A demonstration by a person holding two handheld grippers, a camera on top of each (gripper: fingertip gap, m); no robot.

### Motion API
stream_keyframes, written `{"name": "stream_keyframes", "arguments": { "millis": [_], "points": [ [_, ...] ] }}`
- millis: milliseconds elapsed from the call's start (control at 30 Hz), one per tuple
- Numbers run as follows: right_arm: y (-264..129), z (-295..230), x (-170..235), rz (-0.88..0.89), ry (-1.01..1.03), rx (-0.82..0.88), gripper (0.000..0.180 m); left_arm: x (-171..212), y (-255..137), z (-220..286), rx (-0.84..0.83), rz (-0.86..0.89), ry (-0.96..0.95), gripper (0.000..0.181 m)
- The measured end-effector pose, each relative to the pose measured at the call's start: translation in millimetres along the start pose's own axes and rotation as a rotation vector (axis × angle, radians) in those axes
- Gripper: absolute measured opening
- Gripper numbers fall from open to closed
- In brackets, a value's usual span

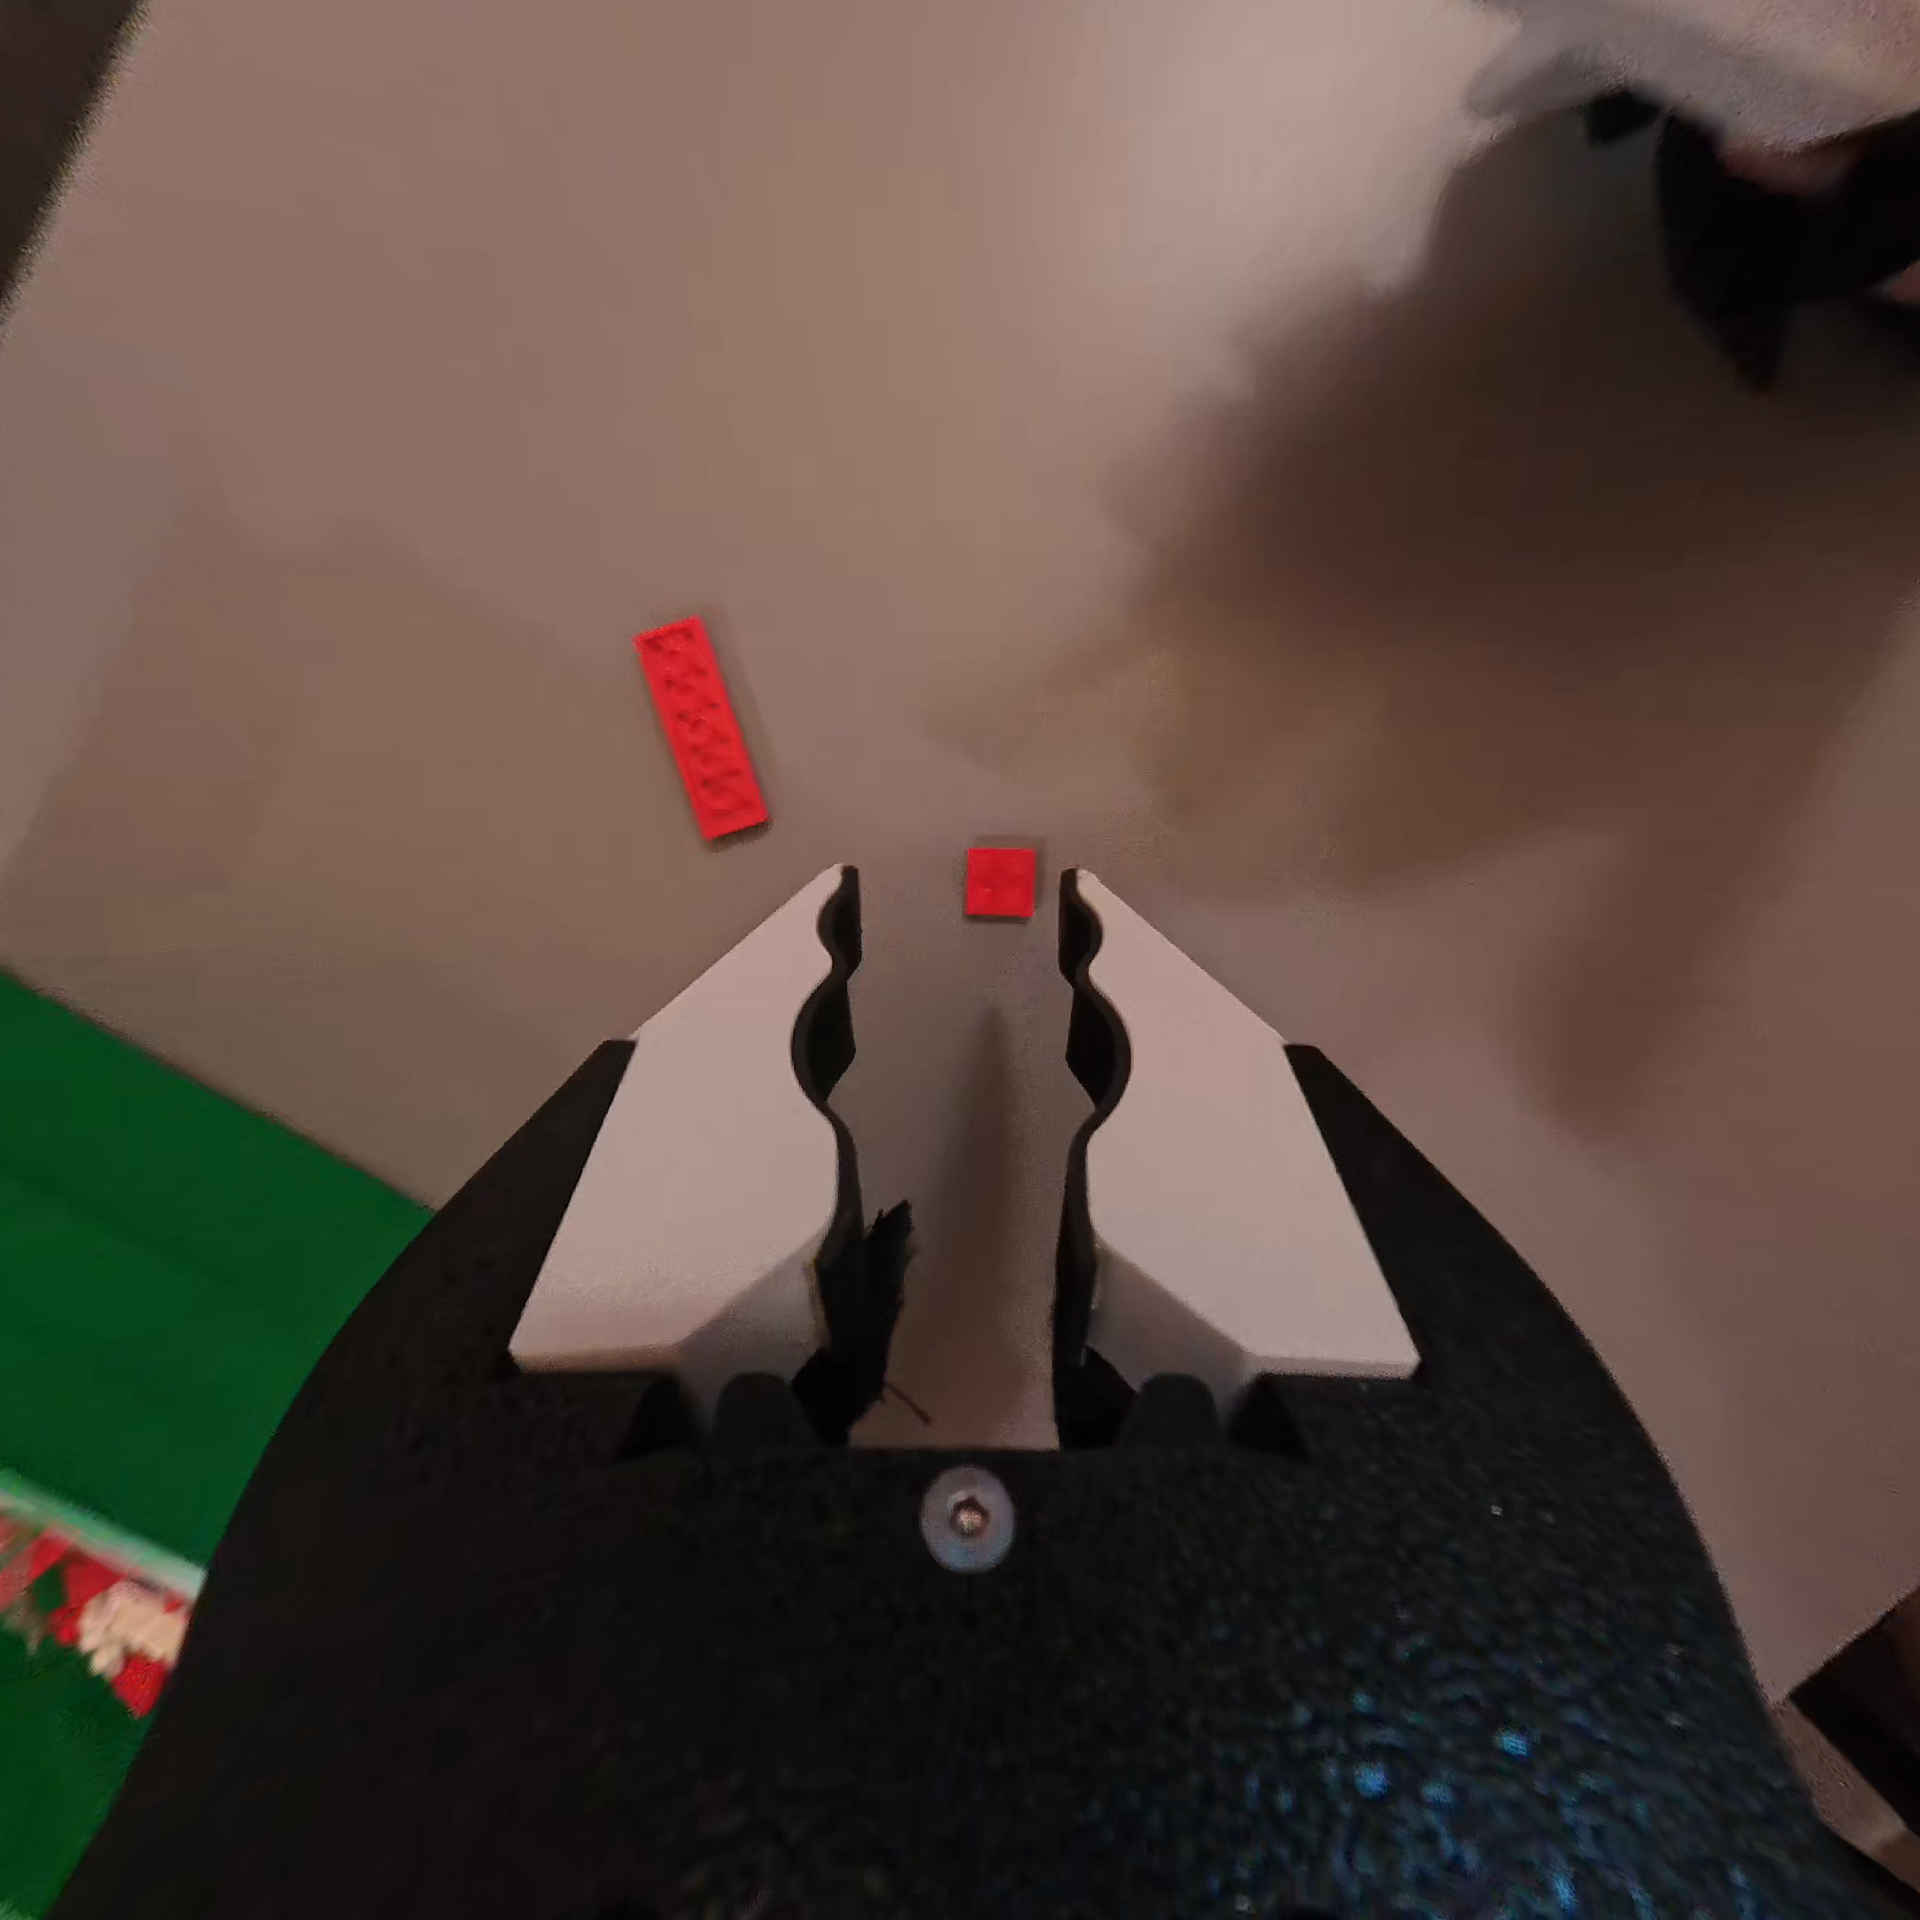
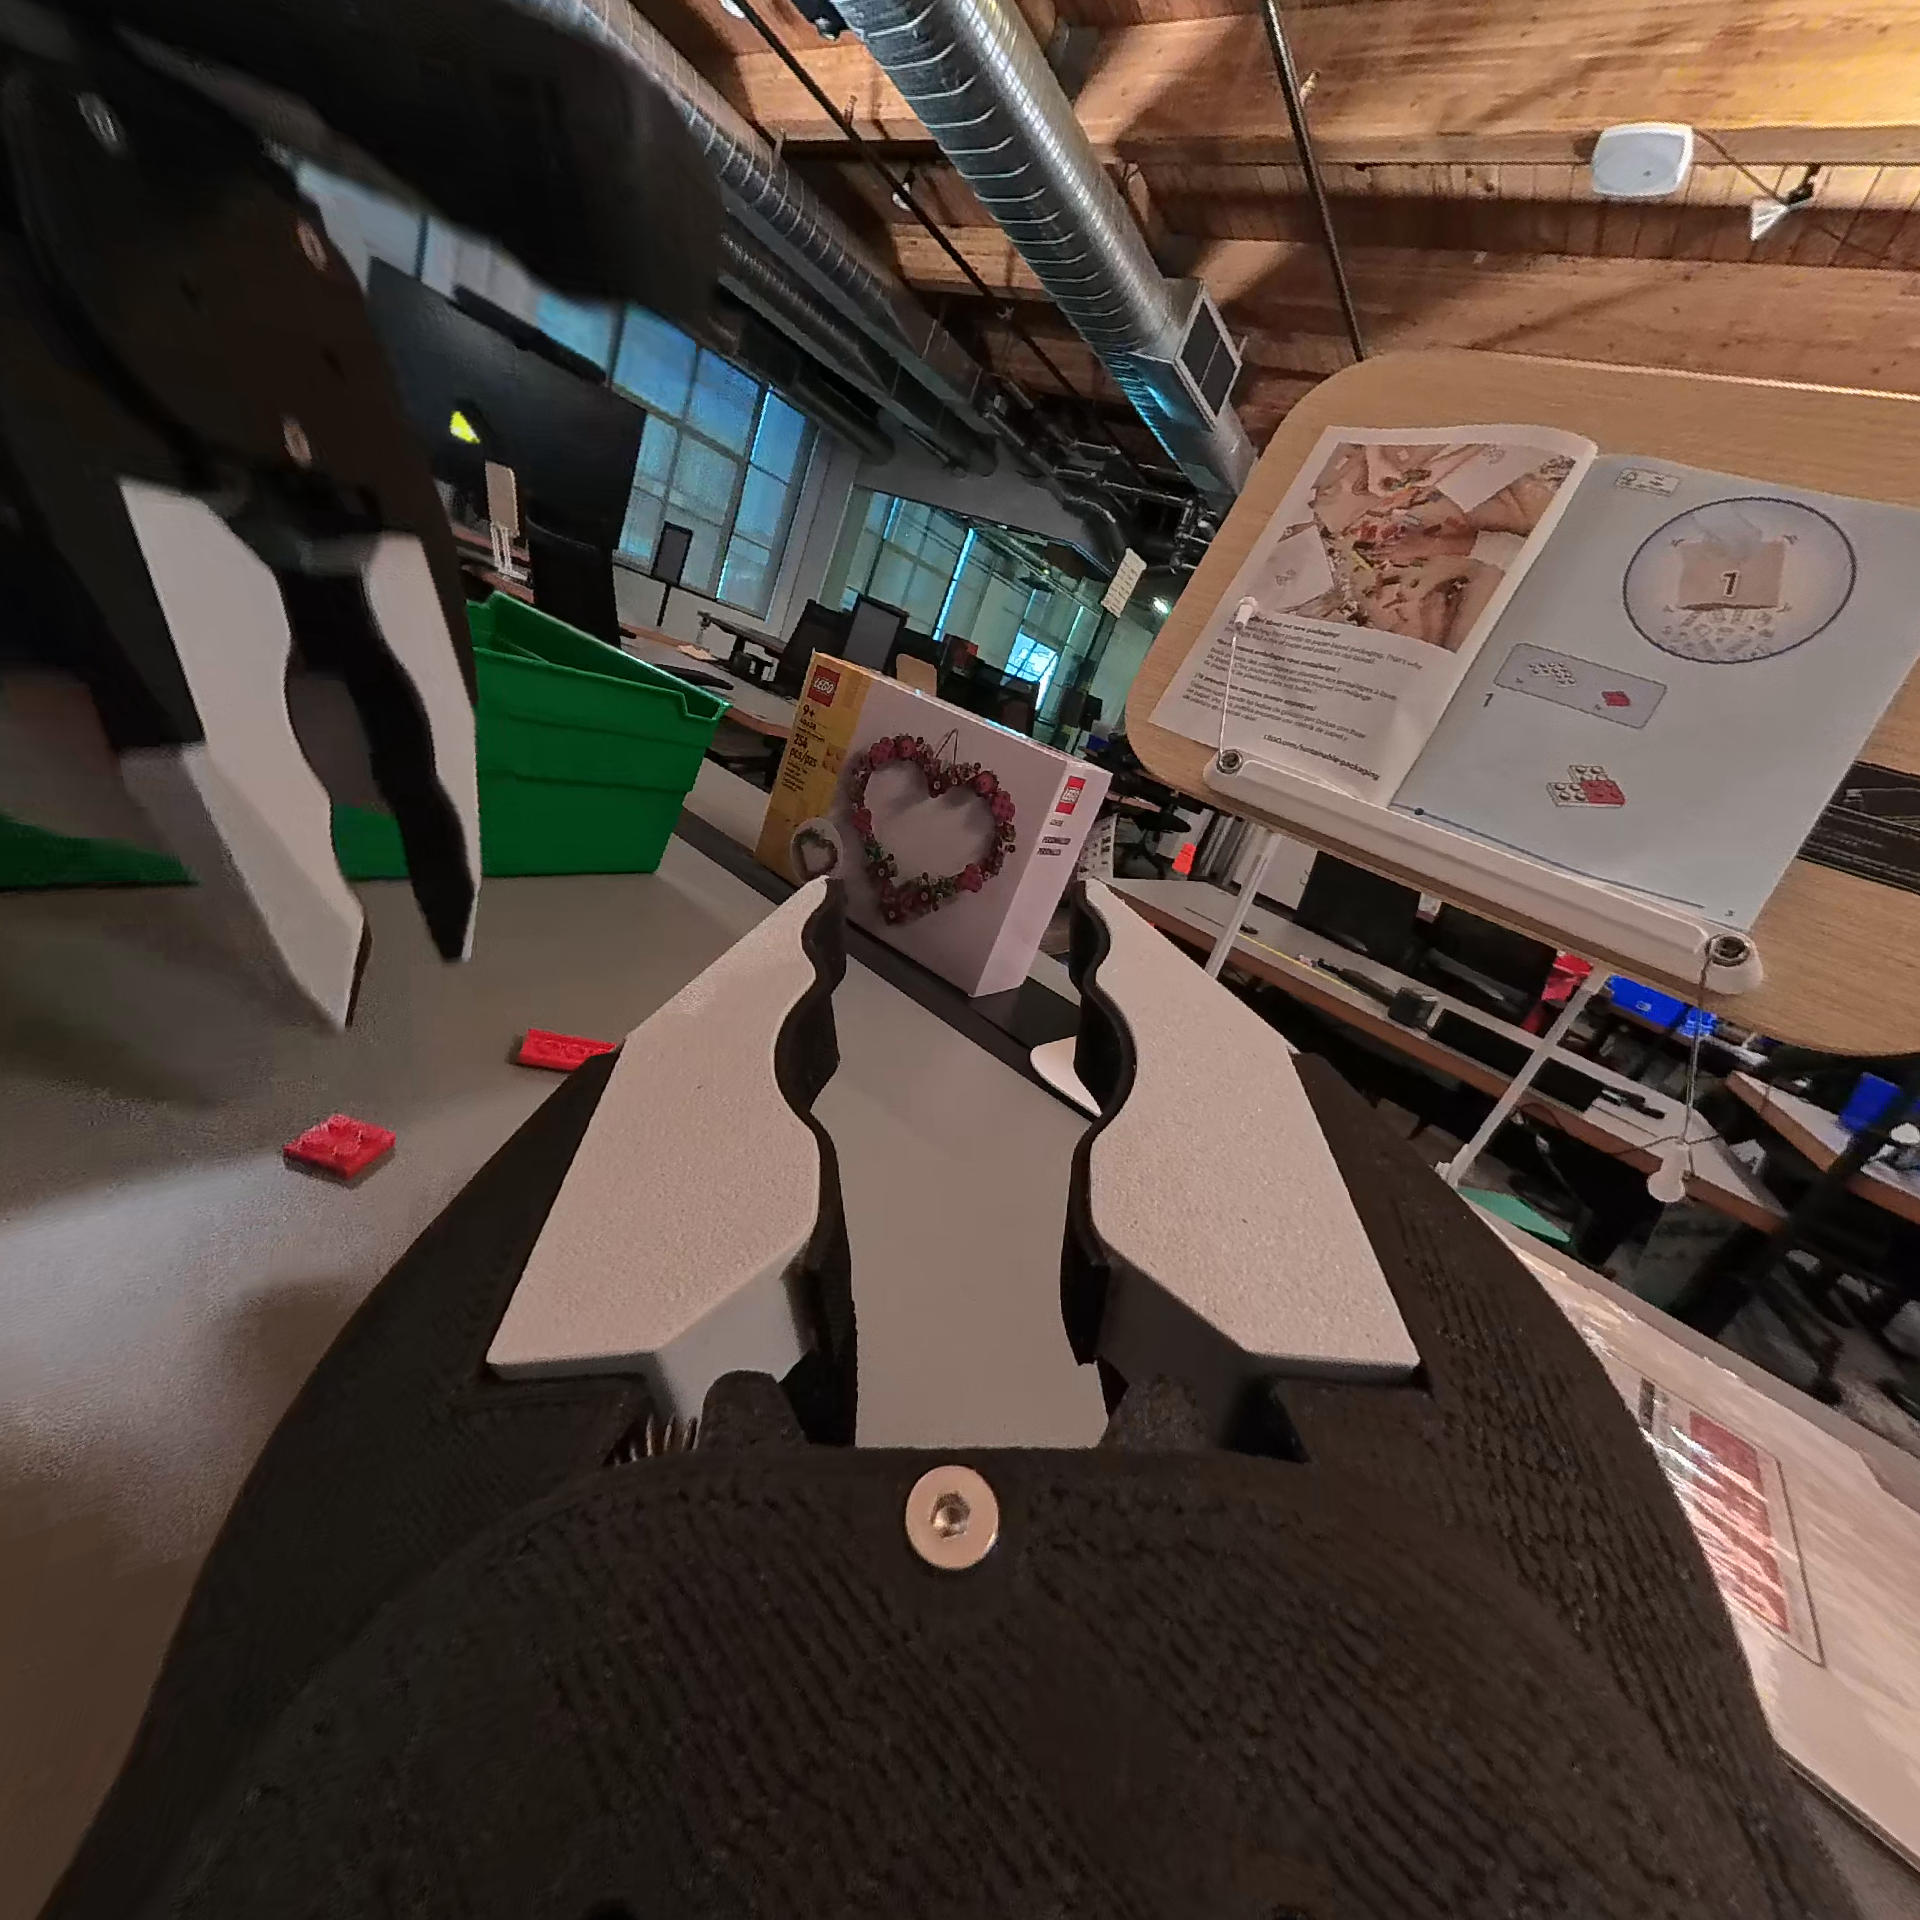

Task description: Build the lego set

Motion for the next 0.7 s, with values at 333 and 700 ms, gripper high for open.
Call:
{"name": "stream_keyframes", "arguments": {
  "millis": [333, 700],
  "points": [
    [0, -2, 1, -0.006, -0.02, -0.004, 0.041, 47, -110, -1, -0.106, 0.308, -0.084, 0.034],
    [1, -6, 2, -0.016, -0.062, -0.011, 0.041, 124, -156, -35, -0.241, 0.351, -0.247, 0.032]
  ]
}}
Point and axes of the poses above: each gripper's, where its closed fingertips meet, y out along the fingers, x out of its underside, z = x × y across the jaws, the point moved 9 cm from there along -y, back along the fingers, and after that the axes turned 12 degrees about x, right-handed, at the moved point
